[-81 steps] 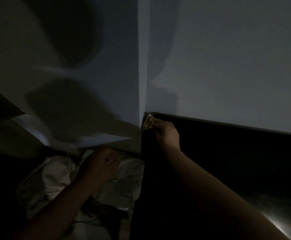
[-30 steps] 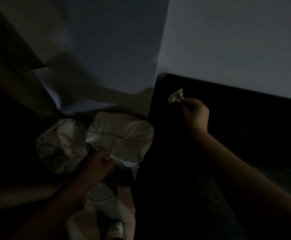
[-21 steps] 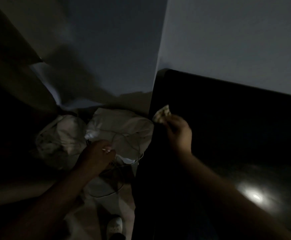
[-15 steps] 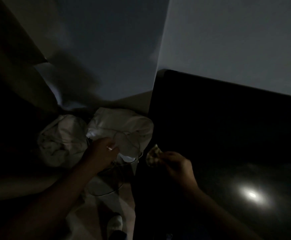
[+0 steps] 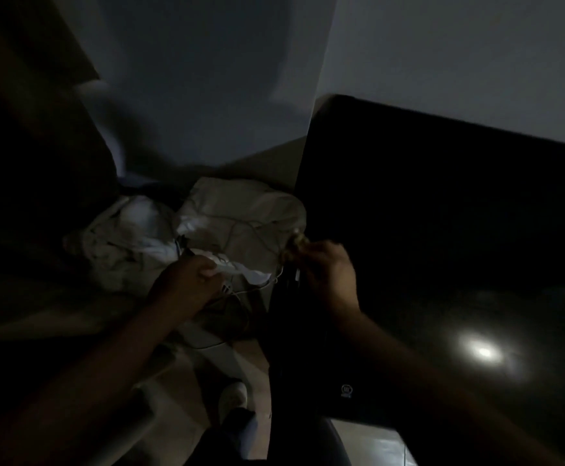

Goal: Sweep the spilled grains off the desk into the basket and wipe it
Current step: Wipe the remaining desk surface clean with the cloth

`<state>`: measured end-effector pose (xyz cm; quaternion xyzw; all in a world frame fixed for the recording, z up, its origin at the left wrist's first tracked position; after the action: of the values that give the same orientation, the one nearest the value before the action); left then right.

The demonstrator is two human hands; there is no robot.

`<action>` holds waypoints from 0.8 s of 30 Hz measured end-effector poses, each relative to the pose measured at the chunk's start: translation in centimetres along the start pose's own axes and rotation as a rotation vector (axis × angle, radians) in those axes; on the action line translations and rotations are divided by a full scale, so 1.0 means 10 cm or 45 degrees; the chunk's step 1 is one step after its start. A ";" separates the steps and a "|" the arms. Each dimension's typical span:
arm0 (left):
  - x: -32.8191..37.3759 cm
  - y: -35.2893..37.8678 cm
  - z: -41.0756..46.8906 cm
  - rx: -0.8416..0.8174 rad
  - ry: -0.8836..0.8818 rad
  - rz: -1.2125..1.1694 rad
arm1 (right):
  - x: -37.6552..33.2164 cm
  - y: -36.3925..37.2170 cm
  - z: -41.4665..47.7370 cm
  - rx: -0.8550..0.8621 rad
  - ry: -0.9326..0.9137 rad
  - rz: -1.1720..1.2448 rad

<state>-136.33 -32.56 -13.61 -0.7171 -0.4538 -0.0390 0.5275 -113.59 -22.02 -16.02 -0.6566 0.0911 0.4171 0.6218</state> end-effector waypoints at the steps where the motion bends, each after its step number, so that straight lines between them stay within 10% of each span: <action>1: -0.04 -0.02 -0.04 -0.023 -0.012 0.005 | -0.12 0.00 -0.27 -0.028 -0.043 0.036; 5: -0.10 -0.08 -0.18 -0.010 0.039 0.006 | -0.35 -0.05 -0.89 -0.221 0.012 0.224; 12: -0.22 -0.01 -0.46 -0.063 0.088 0.024 | -0.05 -0.50 0.00 0.325 0.336 0.195; 24: -0.44 0.14 -0.68 -0.127 0.010 0.013 | -0.64 0.09 -1.49 -0.213 0.064 0.235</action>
<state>-135.02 -40.65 -13.96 -0.7446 -0.4456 -0.0618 0.4932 -111.78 -38.09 -14.29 -0.7052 0.1315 0.4621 0.5215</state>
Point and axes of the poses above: each hand's wrist, its own z-axis towards the middle knuckle, its own y-axis out of the palm, x = y × z, the point moved 3 cm from there along z, towards the middle knuckle, and after that the axes turned 5 degrees about z, right-handed, at the moved point
